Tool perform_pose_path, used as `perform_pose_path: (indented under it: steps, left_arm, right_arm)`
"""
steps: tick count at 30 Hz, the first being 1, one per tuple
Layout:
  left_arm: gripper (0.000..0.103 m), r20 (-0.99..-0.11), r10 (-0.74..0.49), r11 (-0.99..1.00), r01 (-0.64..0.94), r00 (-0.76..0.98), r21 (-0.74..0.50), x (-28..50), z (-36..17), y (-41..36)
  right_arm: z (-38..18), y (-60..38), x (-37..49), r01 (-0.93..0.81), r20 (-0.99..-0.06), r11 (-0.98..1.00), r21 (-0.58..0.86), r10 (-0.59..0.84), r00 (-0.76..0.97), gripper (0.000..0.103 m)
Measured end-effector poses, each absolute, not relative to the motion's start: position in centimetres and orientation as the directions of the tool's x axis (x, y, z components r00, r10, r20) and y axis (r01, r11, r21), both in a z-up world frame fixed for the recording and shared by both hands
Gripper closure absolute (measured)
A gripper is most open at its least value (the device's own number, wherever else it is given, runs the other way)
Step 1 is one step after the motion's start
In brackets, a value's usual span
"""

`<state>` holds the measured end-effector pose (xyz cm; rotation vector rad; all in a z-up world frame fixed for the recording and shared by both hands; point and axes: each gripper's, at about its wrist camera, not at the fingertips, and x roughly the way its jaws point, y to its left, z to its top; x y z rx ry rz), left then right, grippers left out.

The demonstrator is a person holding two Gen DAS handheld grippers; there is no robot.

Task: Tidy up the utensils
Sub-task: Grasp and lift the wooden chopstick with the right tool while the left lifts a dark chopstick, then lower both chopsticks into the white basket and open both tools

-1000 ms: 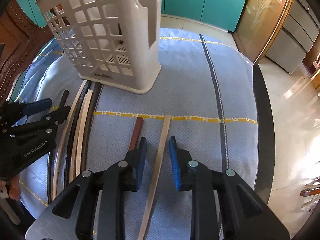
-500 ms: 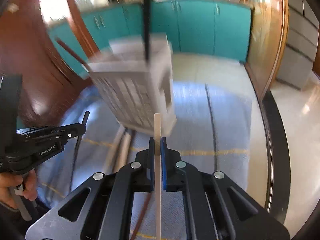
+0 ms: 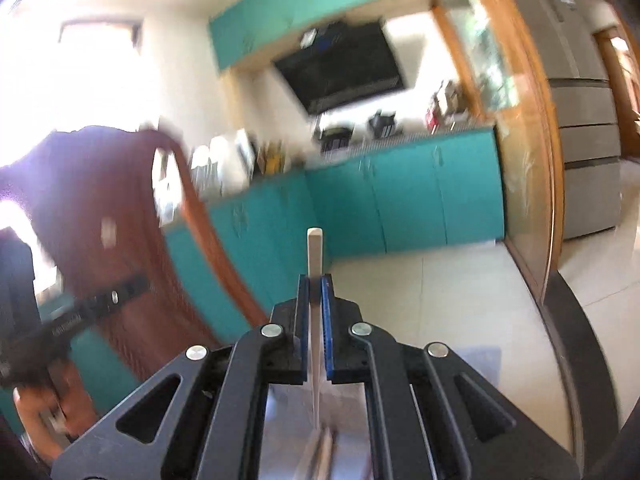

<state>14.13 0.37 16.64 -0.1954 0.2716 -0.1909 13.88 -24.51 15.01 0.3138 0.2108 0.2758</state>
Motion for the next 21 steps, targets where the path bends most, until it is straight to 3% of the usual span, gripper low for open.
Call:
perform_pose_path:
  steps: [4, 8, 11, 21]
  left_arm:
    - [0.096, -0.218, -0.132, 0.962, 0.072, 0.967, -0.265, 16.3, 15.7, 1.4]
    - [0.096, -0.23, -0.142, 0.948, 0.065, 0.963, -0.312, 16.6, 15.3, 3.3]
    - [0.096, -0.227, -0.114, 0.962, 0.05, 0.967, -0.269, 16.8, 14.5, 3.0]
    - [0.096, -0.369, -0.104, 0.985, 0.046, 0.923, -0.164, 19.8, 8.1, 0.0]
  right_arm:
    - [14.4, -25.3, 15.4, -0.164, -0.07, 0.908, 0.385, 0.206, 0.976, 0.096]
    - [11.9, -23.5, 17.7, -0.121, -0.155, 0.942, 0.312, 0.176, 0.972, 0.096]
    - [10.0, -21.7, 18.7, -0.121, -0.217, 0.961, 0.251, 0.177, 0.96, 0.096]
    - [7.8, -19.3, 17.0, -0.128, -0.277, 0.984, 0.12, 0.157, 0.948, 0.094]
